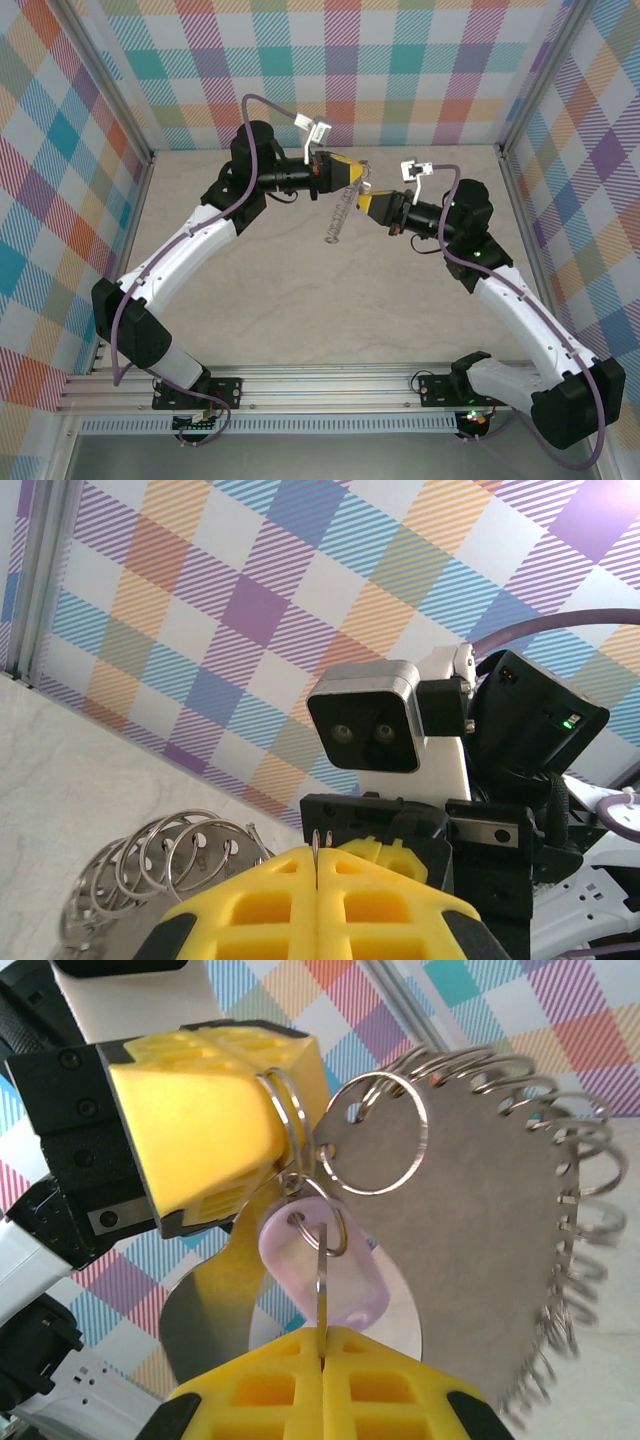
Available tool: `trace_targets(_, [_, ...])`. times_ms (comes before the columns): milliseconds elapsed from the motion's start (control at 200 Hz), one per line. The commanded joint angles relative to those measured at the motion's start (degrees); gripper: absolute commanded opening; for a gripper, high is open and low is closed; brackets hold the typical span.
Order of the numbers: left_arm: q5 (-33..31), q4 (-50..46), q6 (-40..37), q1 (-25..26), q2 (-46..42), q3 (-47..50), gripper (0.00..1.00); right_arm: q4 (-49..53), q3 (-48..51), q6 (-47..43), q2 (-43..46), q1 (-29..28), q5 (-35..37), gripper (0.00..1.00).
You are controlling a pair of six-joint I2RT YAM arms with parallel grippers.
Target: Put the keys on the keyring
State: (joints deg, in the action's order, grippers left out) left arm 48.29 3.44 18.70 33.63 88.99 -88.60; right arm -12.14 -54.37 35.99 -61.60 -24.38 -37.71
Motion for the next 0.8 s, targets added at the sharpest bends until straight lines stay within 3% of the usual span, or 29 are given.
trace_targets(0, [-0.05, 5.29, 1.31, 0.17, -2.49, 0.42, 0.0, -2.24, 0.23, 0.49, -1.53, -1.95, -0.25, 0.0])
trace_targets(200, [-0.56, 7.62, 2.92, 0.21, -2.32, 1.69, 0.0, -1.36, -0.62, 0.08, -2.53, -3.13, -0.46, 0.0])
trace_targets(305, [-0.98, 7.88, 3.15, 0.16, -2.23, 2.17, 0.0, 3.42, -0.66, -2.28, 0.61, -3.05, 1.75, 0.28])
trace_targets(360, [-1.16, 8.37, 3.38, 0.14, -2.24, 2.39, 0.0, 5.75, -0.33, -3.46, 3.01, -2.7, 2.89, 0.33])
trace_targets(570, [-2.86, 12.15, 6.15, 0.12, -2.08, 4.25, 0.0, 8.62, -0.14, -2.84, 10.81, 1.21, 7.02, 0.34])
trace_targets(795, [-5.64, 18.16, 13.12, 0.0, -2.29, 6.63, 0.0, 2.93, -3.67, 1.34, 8.05, 2.09, 10.52, 0.34])
